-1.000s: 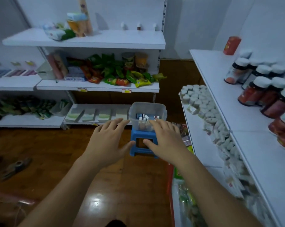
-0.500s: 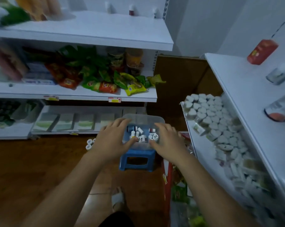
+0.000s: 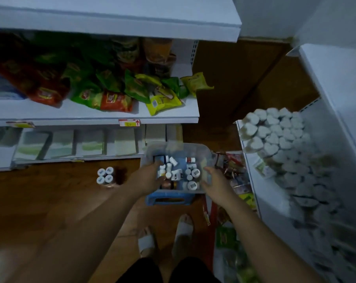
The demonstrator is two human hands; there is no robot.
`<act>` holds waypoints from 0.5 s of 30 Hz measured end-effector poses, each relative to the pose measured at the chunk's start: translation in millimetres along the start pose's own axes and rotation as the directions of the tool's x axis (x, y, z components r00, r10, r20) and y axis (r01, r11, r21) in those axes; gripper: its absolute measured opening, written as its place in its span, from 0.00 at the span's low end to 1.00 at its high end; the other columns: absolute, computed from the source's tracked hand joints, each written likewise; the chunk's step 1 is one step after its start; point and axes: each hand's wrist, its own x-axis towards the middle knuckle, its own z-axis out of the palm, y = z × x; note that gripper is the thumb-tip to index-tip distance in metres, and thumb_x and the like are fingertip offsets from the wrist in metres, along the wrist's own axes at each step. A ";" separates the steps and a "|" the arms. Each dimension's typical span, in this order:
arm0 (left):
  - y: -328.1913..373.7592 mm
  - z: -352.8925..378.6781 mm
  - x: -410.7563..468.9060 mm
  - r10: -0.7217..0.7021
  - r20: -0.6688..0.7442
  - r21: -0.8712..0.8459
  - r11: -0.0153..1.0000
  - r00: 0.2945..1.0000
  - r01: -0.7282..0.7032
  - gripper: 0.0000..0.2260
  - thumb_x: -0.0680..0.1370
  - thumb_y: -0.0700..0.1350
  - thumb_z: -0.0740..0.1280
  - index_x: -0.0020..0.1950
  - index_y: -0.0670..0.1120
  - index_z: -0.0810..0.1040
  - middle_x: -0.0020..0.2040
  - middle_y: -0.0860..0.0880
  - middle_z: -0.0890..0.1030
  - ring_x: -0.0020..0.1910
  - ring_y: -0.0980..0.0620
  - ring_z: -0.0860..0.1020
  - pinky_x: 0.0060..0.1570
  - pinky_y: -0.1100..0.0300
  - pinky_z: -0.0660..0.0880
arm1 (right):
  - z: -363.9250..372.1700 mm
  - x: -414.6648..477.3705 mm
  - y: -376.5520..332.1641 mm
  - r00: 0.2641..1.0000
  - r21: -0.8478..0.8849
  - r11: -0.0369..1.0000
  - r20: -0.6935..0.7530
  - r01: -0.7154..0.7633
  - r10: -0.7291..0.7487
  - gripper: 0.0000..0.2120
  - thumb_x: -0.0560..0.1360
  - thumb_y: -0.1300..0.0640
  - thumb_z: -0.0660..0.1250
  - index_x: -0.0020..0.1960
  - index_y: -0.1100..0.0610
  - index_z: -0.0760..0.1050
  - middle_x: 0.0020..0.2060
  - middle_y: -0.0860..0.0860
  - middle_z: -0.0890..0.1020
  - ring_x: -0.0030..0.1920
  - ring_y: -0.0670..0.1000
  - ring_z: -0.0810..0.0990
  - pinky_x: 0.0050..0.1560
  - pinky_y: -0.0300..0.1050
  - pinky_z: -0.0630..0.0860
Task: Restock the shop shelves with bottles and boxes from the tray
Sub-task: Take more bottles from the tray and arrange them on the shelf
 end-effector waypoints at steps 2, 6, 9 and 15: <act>0.6 25.0 35.6 0.013 0.085 -0.016 1.000 0.996 -0.012 0.25 0.83 0.48 0.69 0.79 0.44 0.68 0.74 0.41 0.75 0.69 0.40 0.76 0.65 0.50 0.75 | 12.7 44.1 8.5 0.999 -0.063 0.998 0.054 0.012 -0.009 0.24 0.83 0.59 0.67 0.77 0.54 0.67 0.69 0.56 0.74 0.69 0.58 0.75 0.59 0.43 0.70; 4.2 84.4 106.7 0.125 0.218 -0.002 0.992 0.968 -0.128 0.25 0.81 0.42 0.69 0.78 0.47 0.71 0.72 0.40 0.75 0.67 0.39 0.76 0.60 0.52 0.75 | 48.0 139.8 36.4 0.968 -0.309 0.944 0.247 0.113 -0.035 0.25 0.81 0.62 0.68 0.76 0.54 0.69 0.72 0.58 0.71 0.67 0.61 0.75 0.62 0.50 0.75; 12.0 124.2 151.3 0.248 0.325 0.029 0.962 0.913 -0.272 0.28 0.77 0.40 0.72 0.77 0.47 0.72 0.71 0.40 0.76 0.66 0.39 0.76 0.59 0.51 0.75 | 71.0 196.0 59.4 0.930 -0.518 0.818 0.363 0.250 -0.054 0.22 0.79 0.60 0.69 0.72 0.54 0.71 0.69 0.60 0.71 0.67 0.64 0.74 0.64 0.55 0.75; 15.5 157.1 204.3 0.391 0.465 0.003 0.897 0.794 -0.443 0.30 0.76 0.44 0.77 0.77 0.46 0.73 0.72 0.44 0.77 0.68 0.44 0.76 0.63 0.56 0.71 | 101.5 261.0 83.5 0.867 -0.761 0.478 0.498 0.439 -0.004 0.16 0.83 0.48 0.62 0.69 0.47 0.76 0.75 0.56 0.72 0.75 0.59 0.69 0.76 0.56 0.59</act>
